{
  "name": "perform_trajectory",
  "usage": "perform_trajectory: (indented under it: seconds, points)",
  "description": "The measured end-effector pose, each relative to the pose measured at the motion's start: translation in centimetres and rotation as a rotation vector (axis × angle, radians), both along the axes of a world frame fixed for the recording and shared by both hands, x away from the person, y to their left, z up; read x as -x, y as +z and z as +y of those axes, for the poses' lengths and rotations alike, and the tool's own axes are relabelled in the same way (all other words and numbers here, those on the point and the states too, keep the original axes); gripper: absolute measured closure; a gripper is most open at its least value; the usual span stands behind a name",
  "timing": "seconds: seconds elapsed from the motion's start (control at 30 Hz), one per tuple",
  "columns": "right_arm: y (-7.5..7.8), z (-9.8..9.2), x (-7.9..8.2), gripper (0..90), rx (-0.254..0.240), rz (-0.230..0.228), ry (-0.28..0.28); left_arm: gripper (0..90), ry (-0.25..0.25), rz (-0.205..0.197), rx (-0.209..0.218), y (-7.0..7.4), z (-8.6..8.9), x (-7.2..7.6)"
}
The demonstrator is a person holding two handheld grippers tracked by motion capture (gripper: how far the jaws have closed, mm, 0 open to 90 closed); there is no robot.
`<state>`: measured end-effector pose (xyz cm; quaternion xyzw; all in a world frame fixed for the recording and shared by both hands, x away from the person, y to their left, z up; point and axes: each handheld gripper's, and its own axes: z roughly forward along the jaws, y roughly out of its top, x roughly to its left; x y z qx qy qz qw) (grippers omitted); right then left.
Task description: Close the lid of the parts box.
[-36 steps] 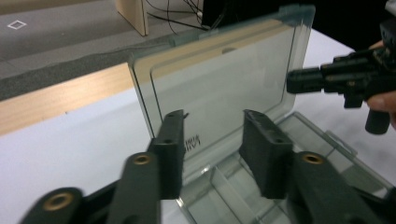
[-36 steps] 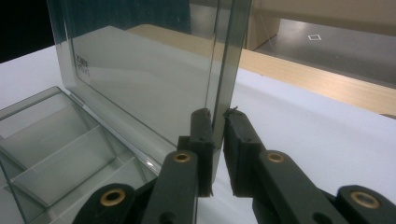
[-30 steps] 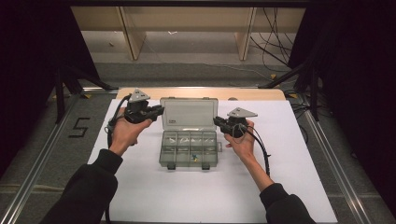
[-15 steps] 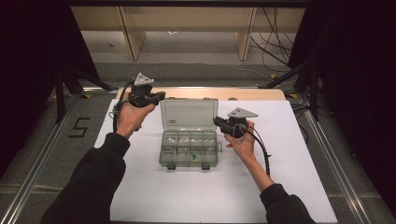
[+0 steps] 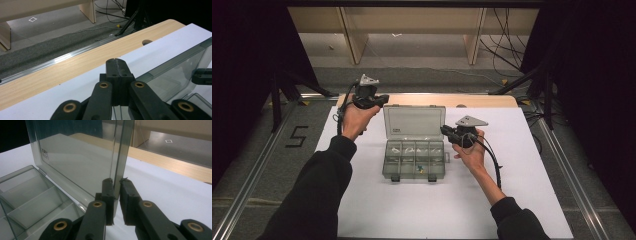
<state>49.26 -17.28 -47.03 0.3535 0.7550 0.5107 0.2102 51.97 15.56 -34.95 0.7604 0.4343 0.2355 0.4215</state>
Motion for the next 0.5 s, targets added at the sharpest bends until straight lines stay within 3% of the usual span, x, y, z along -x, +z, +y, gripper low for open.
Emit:
perform_trajectory:
  seconds: [0.1, 0.2, 0.4, 0.43, 0.5]
  points:
    - [0.18, -0.13, 0.19, 82.8, 0.025, 0.018, -0.010, 89.8, 0.010, -0.001, 0.037, -0.33, -0.35, -0.26]
    - [0.19, -0.14, 0.22, 82.8, 0.029, 0.015, -0.005, 89.8, -0.017, 0.013, -0.009, -0.54, -0.37, -0.43]
    - [0.08, 0.02, 0.20, 82.7, 0.008, 0.016, 0.003, 89.8, -0.014, 0.023, -0.007, -0.96, -0.83, -0.67]
    - [0.07, 0.03, 0.21, 82.7, 0.007, 0.017, 0.000, 89.8, -0.001, 0.015, 0.016, -1.05, -1.03, -0.69]
    - [0.01, 0.00, 0.09, 82.6, 0.003, -0.002, 0.001, 89.8, -0.003, 0.017, 0.017, -1.04, -1.03, -0.67]
